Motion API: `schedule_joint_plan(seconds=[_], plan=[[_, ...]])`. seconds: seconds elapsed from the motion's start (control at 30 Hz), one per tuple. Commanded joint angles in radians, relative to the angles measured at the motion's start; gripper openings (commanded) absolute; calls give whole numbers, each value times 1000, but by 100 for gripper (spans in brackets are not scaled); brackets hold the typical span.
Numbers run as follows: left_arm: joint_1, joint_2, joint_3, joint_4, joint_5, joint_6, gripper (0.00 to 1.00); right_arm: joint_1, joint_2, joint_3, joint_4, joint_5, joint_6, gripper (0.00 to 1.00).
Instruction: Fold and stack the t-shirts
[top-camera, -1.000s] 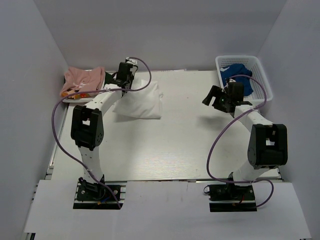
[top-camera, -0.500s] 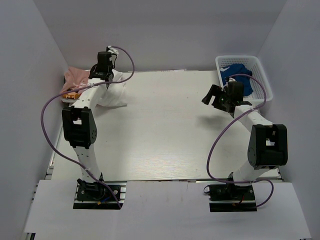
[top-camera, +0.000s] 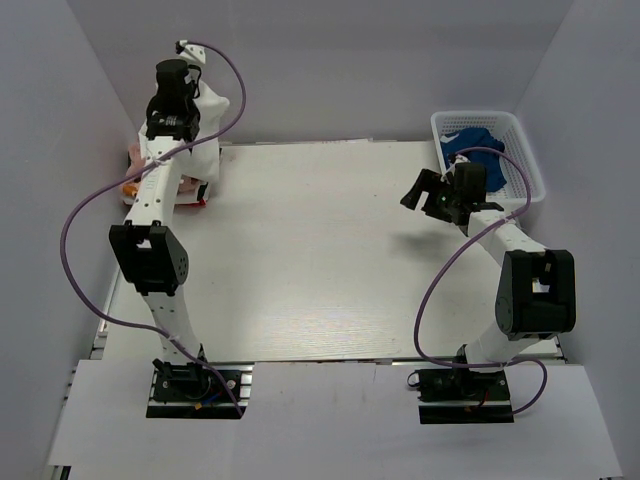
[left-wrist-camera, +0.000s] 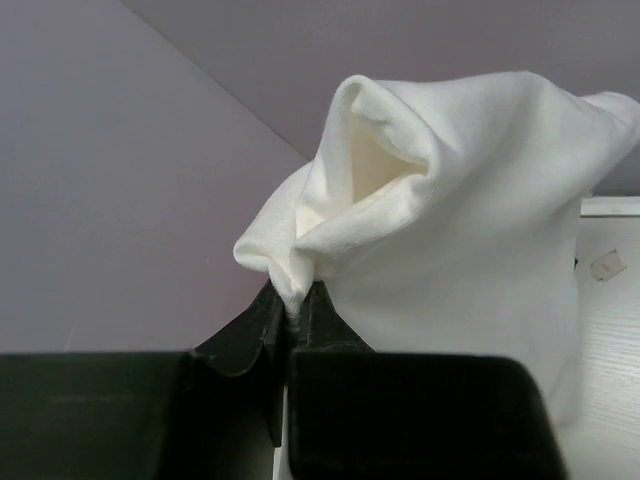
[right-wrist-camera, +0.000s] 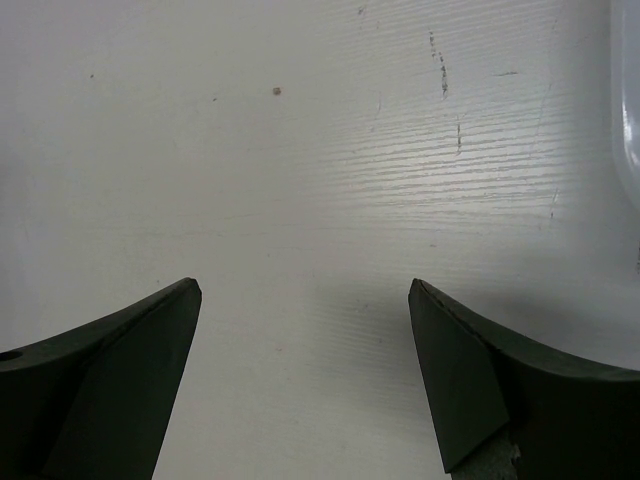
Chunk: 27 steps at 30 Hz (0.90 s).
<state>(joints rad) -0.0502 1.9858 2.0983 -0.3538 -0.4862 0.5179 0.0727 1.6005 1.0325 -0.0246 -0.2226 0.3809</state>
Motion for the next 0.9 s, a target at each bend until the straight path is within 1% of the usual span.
schedule_joint_plan(seconds=[0.0, 0.07, 0.2, 0.27, 0.3, 0.47, 0.53, 0.6, 0.63, 0.7, 0.77, 0.87], plan=[[36, -24, -1, -4, 34, 13, 0, 1, -22, 44, 31, -32, -14, 90], [52, 4, -29, 12, 34, 4, 0, 2, -16, 47, 26, -32, -13, 90], [102, 93, -20, 90, 21, 22, 0, 2, -5, 70, 26, -31, -13, 90], [133, 129, 8, 108, 58, 40, 0, 2, 2, 80, 26, -37, -10, 90], [144, 168, 20, 117, 69, 50, 0, 6, 6, 89, -7, -35, -8, 90], [225, 251, 69, 151, 144, 79, 0, 9, 12, 104, -24, -34, -8, 90], [246, 269, 81, 176, 173, 79, 0, 21, 9, 109, -34, -20, -11, 90], [247, 292, 91, 220, 173, 90, 0, 22, 10, 112, -43, -18, -13, 90], [256, 304, 118, 229, 182, 90, 0, 29, 15, 113, -41, -17, -13, 90], [256, 344, 134, 254, 166, 67, 0, 35, 16, 118, -50, -11, -14, 90], [256, 372, 150, 295, 108, 67, 0, 39, 15, 120, -60, 2, -19, 90], [256, 397, 123, 372, 46, 56, 0, 47, 16, 120, -74, 15, -17, 90]])
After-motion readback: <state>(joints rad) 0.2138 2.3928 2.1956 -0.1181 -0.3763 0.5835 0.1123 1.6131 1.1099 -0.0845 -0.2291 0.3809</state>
